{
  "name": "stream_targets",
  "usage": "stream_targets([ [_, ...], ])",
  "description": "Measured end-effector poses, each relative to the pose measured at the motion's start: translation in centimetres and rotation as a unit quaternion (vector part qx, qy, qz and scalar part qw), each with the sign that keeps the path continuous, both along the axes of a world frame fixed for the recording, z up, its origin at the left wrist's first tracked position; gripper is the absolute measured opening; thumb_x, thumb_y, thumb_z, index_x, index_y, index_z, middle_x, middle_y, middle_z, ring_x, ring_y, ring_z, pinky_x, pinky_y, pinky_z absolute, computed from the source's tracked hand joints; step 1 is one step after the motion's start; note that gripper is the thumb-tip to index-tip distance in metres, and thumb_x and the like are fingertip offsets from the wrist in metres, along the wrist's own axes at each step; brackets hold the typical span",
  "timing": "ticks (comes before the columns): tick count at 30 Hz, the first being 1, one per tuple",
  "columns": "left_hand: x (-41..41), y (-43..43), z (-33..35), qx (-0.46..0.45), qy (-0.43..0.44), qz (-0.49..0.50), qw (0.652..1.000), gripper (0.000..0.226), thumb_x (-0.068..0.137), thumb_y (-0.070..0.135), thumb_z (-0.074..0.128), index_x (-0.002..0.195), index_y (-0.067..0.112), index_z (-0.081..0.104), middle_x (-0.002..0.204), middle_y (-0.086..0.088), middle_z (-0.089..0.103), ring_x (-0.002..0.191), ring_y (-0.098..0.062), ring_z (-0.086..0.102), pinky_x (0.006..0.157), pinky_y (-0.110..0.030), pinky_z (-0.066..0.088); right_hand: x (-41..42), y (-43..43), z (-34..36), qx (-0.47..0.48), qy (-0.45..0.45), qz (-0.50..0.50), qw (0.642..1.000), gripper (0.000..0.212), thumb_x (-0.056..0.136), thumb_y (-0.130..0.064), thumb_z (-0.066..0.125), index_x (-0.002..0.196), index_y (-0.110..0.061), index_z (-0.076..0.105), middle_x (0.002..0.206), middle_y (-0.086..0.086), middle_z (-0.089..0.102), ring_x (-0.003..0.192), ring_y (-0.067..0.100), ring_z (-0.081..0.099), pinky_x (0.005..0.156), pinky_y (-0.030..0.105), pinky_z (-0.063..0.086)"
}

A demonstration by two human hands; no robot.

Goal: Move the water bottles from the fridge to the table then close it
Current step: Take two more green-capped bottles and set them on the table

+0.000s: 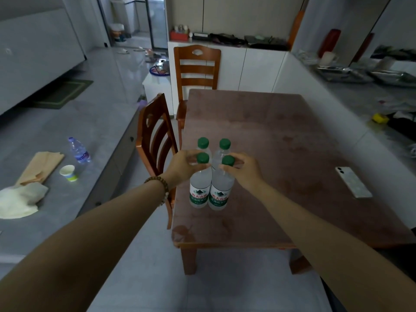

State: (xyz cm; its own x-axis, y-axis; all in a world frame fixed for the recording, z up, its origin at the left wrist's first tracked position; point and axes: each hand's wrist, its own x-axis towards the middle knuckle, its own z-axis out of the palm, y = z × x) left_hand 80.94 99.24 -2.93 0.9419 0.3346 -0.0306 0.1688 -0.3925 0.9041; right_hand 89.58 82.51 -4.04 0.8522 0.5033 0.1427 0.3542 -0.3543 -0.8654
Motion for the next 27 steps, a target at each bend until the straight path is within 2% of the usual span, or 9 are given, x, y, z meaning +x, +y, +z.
stream_targets([
  [2, 0.2, 0.0, 0.0, 0.002, 0.0, -0.003, 1.0, 0.028, 0.078, 0.016, 0.071, 0.105, 0.011, 0.066, 0.104, 0.007, 0.065, 0.097, -0.006, 0.058, 0.087, -0.021, 0.045, 0.1, 0.1, 0.0, 0.005, 0.003, -0.002, 1.0, 0.036, 0.071, -0.014, 0.079, 0.105, -0.007, 0.068, 0.09, -0.004, 0.059, 0.086, 0.015, 0.058, 0.077, 0.017, 0.048],
  [6, 0.3, 0.6, 0.1, -0.007, -0.005, -0.008, 1.0, 0.031, 0.078, 0.012, 0.07, 0.108, 0.006, 0.066, 0.11, -0.003, 0.067, 0.1, -0.013, 0.06, 0.082, -0.017, 0.046, 0.1, 0.6, -0.2, -0.003, 0.021, 0.006, 1.0, 0.035, 0.072, -0.014, 0.079, 0.104, -0.007, 0.067, 0.093, 0.0, 0.061, 0.087, 0.017, 0.059, 0.084, 0.029, 0.051],
  [12, 0.2, 1.3, -0.1, 0.029, 0.022, -0.033, 0.999, 0.035, 0.076, 0.016, 0.073, 0.109, 0.006, 0.065, 0.111, -0.006, 0.068, 0.102, -0.016, 0.062, 0.095, -0.031, 0.048, -0.1, 0.7, -0.2, -0.017, 0.072, 0.005, 0.997, 0.036, 0.074, -0.016, 0.078, 0.105, -0.01, 0.061, 0.095, 0.0, 0.062, 0.089, 0.018, 0.057, 0.08, 0.026, 0.045],
  [14, 0.2, 1.2, 0.1, 0.048, 0.033, -0.034, 0.998, 0.041, 0.077, 0.022, 0.073, 0.115, 0.011, 0.061, 0.113, -0.002, 0.065, 0.102, -0.015, 0.06, 0.096, -0.033, 0.049, -0.1, 0.3, -0.5, -0.028, 0.08, 0.003, 0.996, 0.039, 0.073, -0.021, 0.078, 0.107, -0.015, 0.06, 0.099, -0.001, 0.062, 0.095, 0.02, 0.058, 0.085, 0.029, 0.047],
  [17, 0.0, 1.0, 1.1, 0.139, 0.041, -0.051, 0.988, 0.046, 0.083, 0.033, 0.065, 0.125, 0.015, 0.055, 0.121, -0.001, 0.061, 0.106, -0.015, 0.058, 0.096, -0.032, 0.047, -0.1, -0.9, -0.2, -0.061, 0.086, 0.014, 0.994, 0.048, 0.072, -0.032, 0.077, 0.116, -0.024, 0.057, 0.12, -0.002, 0.061, 0.116, 0.021, 0.054, 0.099, 0.037, 0.044],
  [20, -0.2, 0.4, 3.0, 0.289, 0.027, -0.068, 0.955, 0.047, 0.087, 0.044, 0.054, 0.127, 0.02, 0.052, 0.129, 0.002, 0.057, 0.111, -0.017, 0.058, 0.095, -0.037, 0.049, -0.2, -3.6, 1.3, -0.165, 0.091, 0.036, 0.981, 0.07, 0.08, -0.036, 0.069, 0.14, -0.02, 0.037, 0.149, 0.002, 0.037, 0.137, 0.023, 0.034, 0.11, 0.036, 0.031],
  [23, 0.2, -1.0, 5.3, 0.373, -0.005, -0.088, 0.924, 0.052, 0.087, 0.049, 0.05, 0.132, 0.022, 0.047, 0.132, 0.001, 0.054, 0.108, -0.018, 0.058, 0.09, -0.038, 0.05, -0.2, -7.3, 2.8, -0.245, 0.106, 0.008, 0.964, 0.08, 0.085, -0.042, 0.061, 0.148, -0.019, 0.02, 0.156, 0.006, 0.022, 0.142, 0.025, 0.025, 0.112, 0.035, 0.026],
  [27, 1.6, -4.7, 8.4, 0.442, 0.007, -0.169, 0.881, 0.061, 0.088, 0.052, 0.046, 0.141, 0.023, 0.033, 0.14, -0.003, 0.047, 0.126, -0.024, 0.043, 0.102, -0.042, 0.038, -1.6, -13.3, 6.5, -0.264, 0.069, -0.085, 0.958, 0.075, 0.087, -0.039, 0.06, 0.148, -0.016, 0.022, 0.157, 0.008, 0.018, 0.144, 0.023, 0.02, 0.114, 0.032, 0.021],
])
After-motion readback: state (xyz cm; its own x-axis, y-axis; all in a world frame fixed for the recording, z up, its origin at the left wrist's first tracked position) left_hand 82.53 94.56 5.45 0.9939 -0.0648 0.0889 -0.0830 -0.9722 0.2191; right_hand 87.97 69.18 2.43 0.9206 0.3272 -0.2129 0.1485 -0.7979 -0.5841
